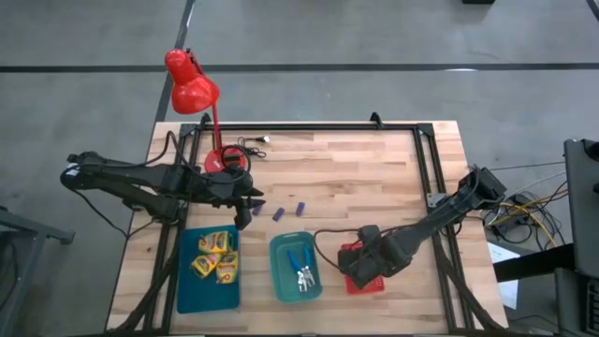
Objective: Pick & Place School Supplies
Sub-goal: Put the purple eraser into the red bin
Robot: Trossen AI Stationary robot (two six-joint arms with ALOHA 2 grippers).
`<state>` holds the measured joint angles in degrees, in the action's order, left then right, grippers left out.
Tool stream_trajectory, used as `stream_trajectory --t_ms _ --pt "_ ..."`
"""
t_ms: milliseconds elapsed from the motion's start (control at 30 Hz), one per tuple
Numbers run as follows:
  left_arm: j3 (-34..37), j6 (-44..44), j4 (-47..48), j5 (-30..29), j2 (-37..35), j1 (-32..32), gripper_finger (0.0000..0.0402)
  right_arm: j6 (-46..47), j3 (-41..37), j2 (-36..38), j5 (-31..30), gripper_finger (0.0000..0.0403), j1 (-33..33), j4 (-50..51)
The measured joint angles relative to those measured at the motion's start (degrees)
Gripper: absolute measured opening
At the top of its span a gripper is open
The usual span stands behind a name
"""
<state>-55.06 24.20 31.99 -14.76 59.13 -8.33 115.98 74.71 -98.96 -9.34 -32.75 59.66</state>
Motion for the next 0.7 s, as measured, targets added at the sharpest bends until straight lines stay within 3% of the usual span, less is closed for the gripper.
stream_trajectory --t_ms 400,700 --pt "0.00 -0.02 -0.03 0.04 0.00 -0.01 0.0122 0.00 -0.32 -6.73 2.33 0.0068 0.02 -2.30" --pt "-0.01 0.01 -0.44 0.20 0.00 0.00 0.0122 -0.22 -1.34 -7.76 1.90 0.0068 0.13 -5.16"
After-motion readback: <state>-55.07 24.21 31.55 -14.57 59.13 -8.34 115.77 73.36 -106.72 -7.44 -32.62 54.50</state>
